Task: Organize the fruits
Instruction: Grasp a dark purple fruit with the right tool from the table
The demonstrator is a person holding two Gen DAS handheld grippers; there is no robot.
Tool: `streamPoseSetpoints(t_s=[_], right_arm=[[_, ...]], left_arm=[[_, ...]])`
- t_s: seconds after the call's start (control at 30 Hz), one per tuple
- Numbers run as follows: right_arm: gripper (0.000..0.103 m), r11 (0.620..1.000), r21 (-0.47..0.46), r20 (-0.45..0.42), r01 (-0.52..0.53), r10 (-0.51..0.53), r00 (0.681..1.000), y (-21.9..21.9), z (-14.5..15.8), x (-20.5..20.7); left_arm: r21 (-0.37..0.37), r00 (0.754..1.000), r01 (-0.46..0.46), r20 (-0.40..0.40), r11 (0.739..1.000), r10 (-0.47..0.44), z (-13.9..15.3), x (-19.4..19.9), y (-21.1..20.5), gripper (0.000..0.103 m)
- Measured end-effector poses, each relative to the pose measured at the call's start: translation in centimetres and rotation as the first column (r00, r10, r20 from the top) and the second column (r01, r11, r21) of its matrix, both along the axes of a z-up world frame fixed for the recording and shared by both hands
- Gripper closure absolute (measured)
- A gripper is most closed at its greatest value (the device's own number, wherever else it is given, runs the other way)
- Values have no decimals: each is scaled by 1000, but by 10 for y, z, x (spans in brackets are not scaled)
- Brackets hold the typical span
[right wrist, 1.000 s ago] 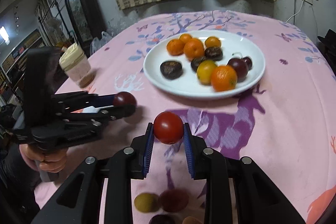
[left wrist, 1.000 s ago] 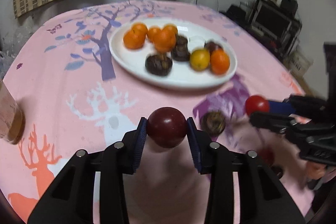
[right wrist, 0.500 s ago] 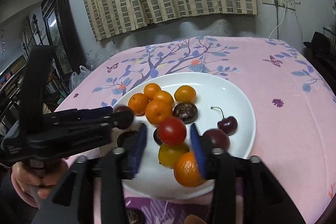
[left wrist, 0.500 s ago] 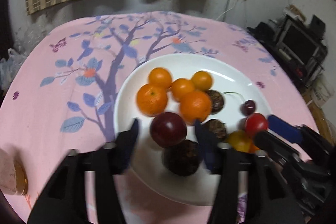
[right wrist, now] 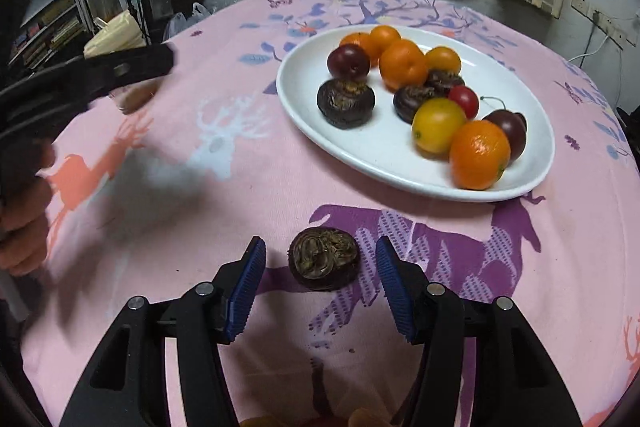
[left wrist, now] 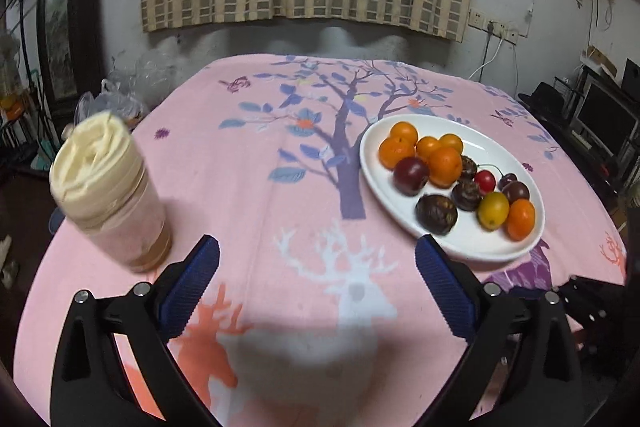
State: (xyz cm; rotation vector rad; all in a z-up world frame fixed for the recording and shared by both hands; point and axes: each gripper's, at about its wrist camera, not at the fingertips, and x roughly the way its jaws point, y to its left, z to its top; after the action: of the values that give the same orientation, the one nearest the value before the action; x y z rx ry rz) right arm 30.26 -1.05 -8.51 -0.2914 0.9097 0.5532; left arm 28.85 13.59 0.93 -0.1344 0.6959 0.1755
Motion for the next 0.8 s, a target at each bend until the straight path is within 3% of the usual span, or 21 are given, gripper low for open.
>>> streamPoseSetpoints(t_s=[0.07,0.1,0.17,0.27,0.3,0.4,0.47,0.5,0.57,0.6,0.7,0.8], right_arm=[[53,1000,-13,-9,4,-4,1000,2,-4,2],[65,1000,-28,-8,7,-7,1000,3,-7,3],[65,999,-34,-11,14,-14,1000,2,-6,2],[65,995,86,-51,49,-45,998,-18,6,4],[65,988,141,-53,66,-59,997,-29,14,2],[65,973,207,-9,102,-102,995,-52,32,-3],[65,964,239,-4,120,-122,993,-66,37,-7],[65,960,251,-11,126,-127,992,-70,37,-9],[65,953,270,-28,139,-137,990,-79,34,-11],[65,951,272,-35,149,-145,989,-83,33,-11],[65,947,279,-43,161,-155,987,-88,32,-12],[65,946,288,-30,151,-149,988,-87,36,-17]], left_arm=[[-3,1000,1,-8,1000,-2,-3,-5,1,7],[-5,1000,2,-9,1000,-2,-4,-7,1,7],[-8,1000,-2,-9,1000,1,-5,-7,1,7],[18,1000,1,-16,1000,-1,-8,-8,-4,7],[11,1000,24,-15,1000,-23,-8,-11,-8,7],[-36,974,226,-22,973,-227,-9,-18,-32,7],[-5,911,412,-26,911,-411,-12,-29,-64,25],[10,870,493,-40,870,-492,-15,-35,-78,29],[1,755,652,-83,758,-650,-26,-49,-106,40],[2,711,700,-101,714,-696,-30,-55,-117,41],[22,650,757,-123,652,-750,-37,-68,-134,42],[20,626,776,-144,630,-766,-44,-72,-139,45]])
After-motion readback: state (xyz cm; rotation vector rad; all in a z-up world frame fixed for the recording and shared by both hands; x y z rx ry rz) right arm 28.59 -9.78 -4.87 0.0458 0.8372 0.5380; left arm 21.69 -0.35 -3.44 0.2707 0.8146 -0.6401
